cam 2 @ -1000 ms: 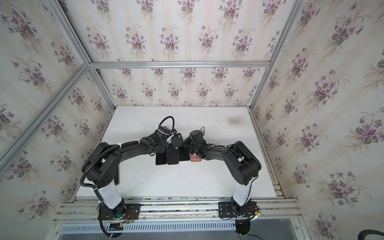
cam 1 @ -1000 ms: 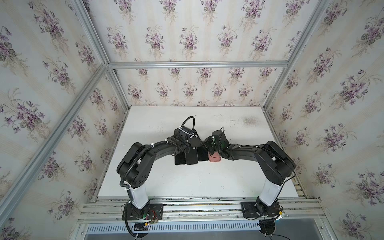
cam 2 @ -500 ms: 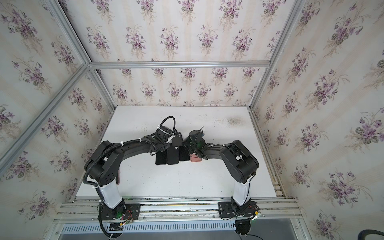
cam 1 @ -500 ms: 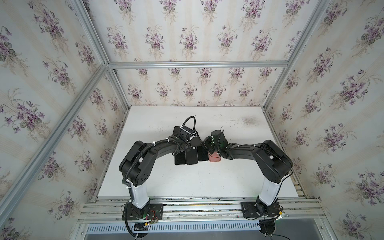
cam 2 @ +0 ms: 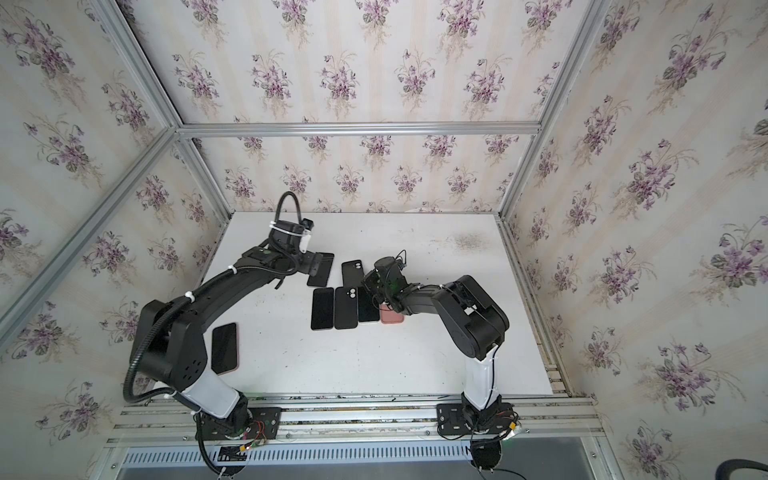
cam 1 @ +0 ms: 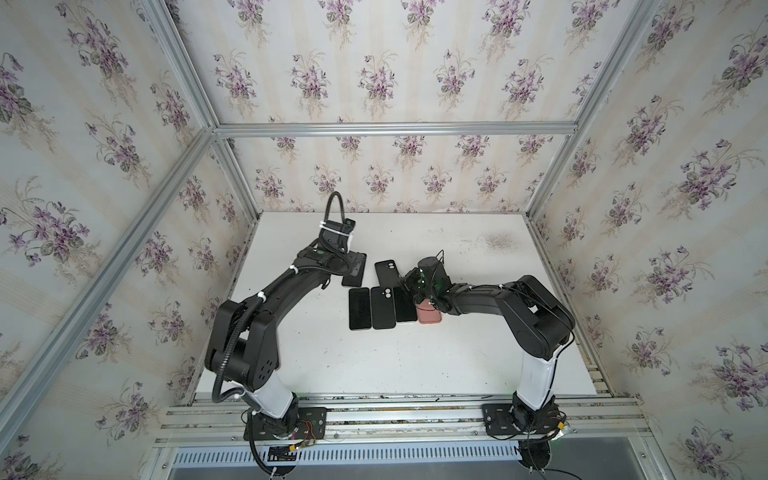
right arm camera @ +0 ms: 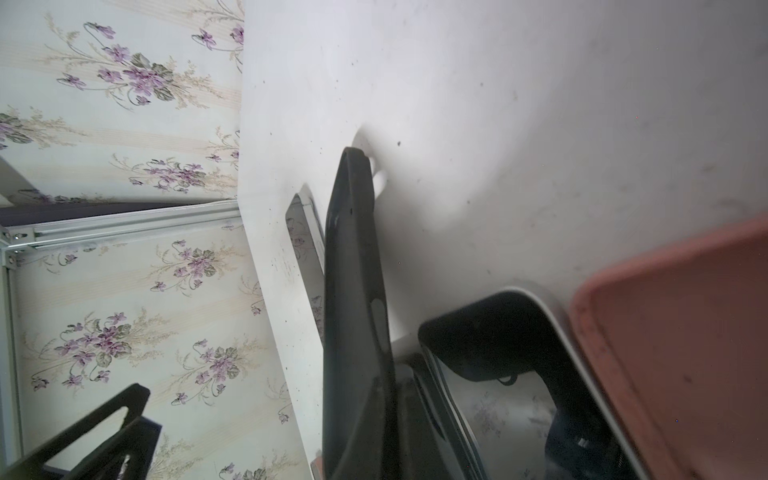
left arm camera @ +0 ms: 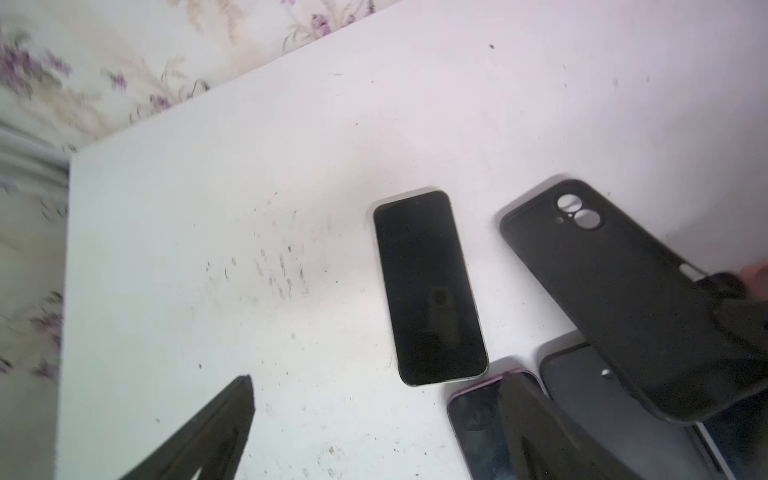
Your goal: Take the phone out of the phone case
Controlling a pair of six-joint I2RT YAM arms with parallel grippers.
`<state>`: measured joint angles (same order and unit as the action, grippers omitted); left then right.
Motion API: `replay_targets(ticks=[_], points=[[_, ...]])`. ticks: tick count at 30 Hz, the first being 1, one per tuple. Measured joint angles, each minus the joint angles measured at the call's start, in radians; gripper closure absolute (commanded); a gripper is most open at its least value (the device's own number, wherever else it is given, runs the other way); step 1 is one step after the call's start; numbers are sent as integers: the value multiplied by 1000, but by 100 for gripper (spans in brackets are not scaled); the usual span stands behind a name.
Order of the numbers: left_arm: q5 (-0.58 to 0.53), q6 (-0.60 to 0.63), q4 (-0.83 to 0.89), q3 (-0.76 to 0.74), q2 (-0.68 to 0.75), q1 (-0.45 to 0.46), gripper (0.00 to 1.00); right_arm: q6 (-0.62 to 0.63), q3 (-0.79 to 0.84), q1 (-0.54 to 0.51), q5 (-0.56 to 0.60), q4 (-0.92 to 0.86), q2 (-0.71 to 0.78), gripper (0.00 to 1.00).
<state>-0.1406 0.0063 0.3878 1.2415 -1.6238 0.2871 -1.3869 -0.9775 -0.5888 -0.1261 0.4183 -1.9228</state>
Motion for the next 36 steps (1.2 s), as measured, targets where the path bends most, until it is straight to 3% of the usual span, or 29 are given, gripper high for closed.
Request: replay_targets(ticks=[7, 13, 16, 26, 36], points=[[342, -341, 72, -51, -17, -194, 7, 47, -58, -8, 39, 18, -53, 100], [490, -493, 69, -43, -113, -241, 12, 88, -108, -34, 87, 23, -100, 100], [532, -535, 52, -38, -155, -241, 13, 108, -129, -47, 113, 20, -115, 100], [583, -617, -50, -27, -248, -234, 13, 145, -160, -67, 164, -11, -142, 66], [583, -636, -103, 0, -307, -214, 13, 191, -199, -67, 153, -50, -148, 51]])
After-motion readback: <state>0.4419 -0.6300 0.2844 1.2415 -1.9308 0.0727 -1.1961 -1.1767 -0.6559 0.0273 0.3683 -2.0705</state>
